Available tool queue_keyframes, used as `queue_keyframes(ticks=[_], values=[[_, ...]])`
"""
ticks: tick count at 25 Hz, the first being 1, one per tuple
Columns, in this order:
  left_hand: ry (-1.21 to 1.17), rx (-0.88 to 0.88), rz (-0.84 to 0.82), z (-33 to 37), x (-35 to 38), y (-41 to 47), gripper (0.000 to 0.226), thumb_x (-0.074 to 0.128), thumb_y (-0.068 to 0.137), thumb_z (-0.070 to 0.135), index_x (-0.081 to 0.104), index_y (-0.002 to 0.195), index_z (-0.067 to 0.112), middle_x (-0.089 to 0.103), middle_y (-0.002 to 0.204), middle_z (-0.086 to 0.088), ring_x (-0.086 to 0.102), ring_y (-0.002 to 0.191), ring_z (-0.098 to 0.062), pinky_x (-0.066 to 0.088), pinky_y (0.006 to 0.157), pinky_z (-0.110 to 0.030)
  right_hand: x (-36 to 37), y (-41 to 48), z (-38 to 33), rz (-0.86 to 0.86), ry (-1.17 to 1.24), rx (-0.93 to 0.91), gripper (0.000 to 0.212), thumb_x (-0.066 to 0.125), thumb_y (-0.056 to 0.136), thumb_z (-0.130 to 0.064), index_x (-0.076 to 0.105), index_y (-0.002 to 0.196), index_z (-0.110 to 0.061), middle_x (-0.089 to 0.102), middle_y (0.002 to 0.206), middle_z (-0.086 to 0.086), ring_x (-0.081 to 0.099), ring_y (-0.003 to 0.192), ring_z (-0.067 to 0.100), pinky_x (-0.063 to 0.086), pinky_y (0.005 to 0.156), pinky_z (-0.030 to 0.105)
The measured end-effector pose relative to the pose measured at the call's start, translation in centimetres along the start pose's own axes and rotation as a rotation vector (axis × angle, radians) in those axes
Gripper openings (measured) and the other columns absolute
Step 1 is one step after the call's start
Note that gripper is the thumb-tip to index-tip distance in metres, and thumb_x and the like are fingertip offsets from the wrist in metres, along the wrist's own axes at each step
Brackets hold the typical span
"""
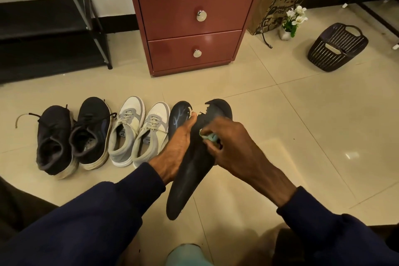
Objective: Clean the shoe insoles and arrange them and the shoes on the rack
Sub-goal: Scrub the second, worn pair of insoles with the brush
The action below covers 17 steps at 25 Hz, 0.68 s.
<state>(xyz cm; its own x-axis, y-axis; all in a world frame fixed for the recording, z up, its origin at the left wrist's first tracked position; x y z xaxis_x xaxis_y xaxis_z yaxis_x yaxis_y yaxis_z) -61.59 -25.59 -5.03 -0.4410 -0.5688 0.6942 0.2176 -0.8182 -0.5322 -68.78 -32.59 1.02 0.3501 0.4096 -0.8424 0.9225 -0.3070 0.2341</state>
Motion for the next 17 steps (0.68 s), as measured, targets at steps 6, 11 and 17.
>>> queue_keyframes(ticks=[6,11,17], values=[[0.091,-0.111,-0.092,-1.3,0.4,-0.5,0.075,0.029,0.103,0.066,0.076,0.117,0.009,0.073,0.109,-0.018,0.066,0.083,-0.034,0.053,0.066,-0.036,-4.2,0.5,3.8,0.267,-0.124,0.247,0.015,0.073,0.084,-0.010,0.071,0.099,-0.013,0.067,0.094,0.005,0.062,0.086,0.023,0.050,0.076,0.032],[0.086,-0.040,-0.036,-0.2,0.5,-0.6,0.065,0.040,0.102,0.062,0.081,0.106,0.013,0.074,0.111,-0.017,0.072,0.086,-0.031,0.056,0.078,-0.042,-1.9,1.0,1.1,0.028,0.005,0.120,0.019,0.076,0.082,-0.009,0.072,0.100,-0.014,0.069,0.098,0.003,0.063,0.088,0.019,0.054,0.078,0.034],[0.103,-0.109,-0.030,-0.6,0.9,-1.0,0.069,0.034,0.104,0.061,0.081,0.106,0.011,0.076,0.108,-0.017,0.075,0.084,-0.034,0.060,0.071,-0.043,-3.2,0.9,2.4,0.118,-0.010,0.252,0.031,0.077,0.078,-0.011,0.070,0.108,-0.016,0.068,0.100,0.001,0.063,0.086,0.015,0.053,0.076,0.024]])
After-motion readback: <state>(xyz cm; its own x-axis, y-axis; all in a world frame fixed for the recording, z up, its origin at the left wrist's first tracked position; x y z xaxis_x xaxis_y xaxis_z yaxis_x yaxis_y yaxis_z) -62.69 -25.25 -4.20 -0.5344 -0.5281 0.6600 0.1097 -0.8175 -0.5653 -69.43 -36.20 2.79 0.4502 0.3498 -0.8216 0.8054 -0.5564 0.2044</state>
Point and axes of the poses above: each hand's wrist, its own y-axis towards the middle knuckle, its own x-axis out of the palm, z = x × y, the point moved 6 cm from there along y, towards the middle knuckle
